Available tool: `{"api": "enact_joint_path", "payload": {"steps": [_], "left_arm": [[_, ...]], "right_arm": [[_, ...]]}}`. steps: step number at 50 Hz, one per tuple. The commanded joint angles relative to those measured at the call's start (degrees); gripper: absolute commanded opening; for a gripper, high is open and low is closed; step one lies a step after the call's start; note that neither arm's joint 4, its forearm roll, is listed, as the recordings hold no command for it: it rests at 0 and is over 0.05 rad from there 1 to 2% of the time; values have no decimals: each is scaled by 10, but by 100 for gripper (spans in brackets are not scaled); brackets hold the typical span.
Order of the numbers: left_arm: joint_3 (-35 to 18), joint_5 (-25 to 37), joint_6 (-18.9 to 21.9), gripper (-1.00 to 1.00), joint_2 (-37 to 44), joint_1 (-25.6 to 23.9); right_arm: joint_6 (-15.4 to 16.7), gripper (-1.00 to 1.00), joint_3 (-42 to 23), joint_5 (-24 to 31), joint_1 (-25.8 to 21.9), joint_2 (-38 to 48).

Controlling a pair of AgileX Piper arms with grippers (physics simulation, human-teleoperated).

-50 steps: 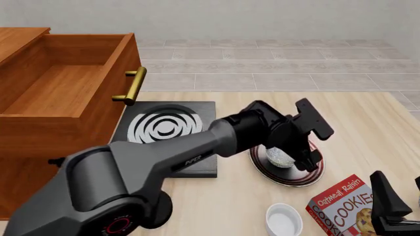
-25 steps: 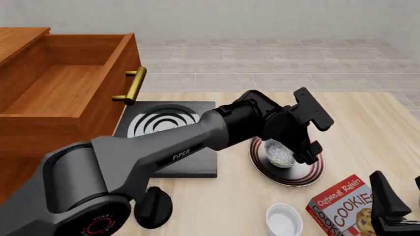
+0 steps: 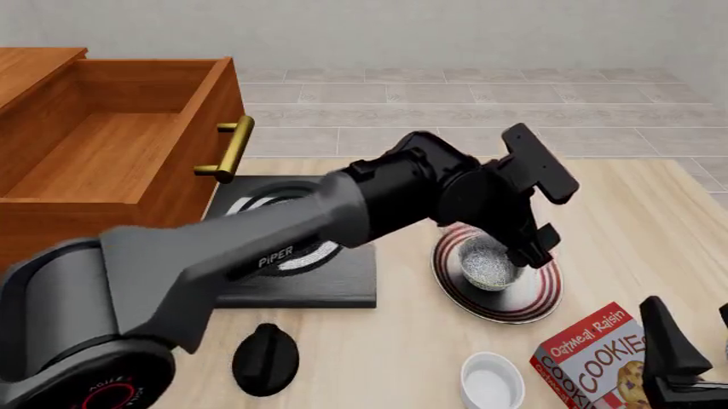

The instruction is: Pick the akita bowl in the top layer of the wooden cabinet and place it on the plate.

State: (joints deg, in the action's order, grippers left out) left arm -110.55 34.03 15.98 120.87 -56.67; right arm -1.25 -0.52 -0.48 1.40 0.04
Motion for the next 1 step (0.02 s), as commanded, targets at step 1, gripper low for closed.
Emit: {"api": "enact_joint_path", "payload": {"steps": [1], "left_arm": [[16, -4, -12, 100, -28, -4]], "right_arm": [[6, 100, -1, 0, -2, 0]]}}
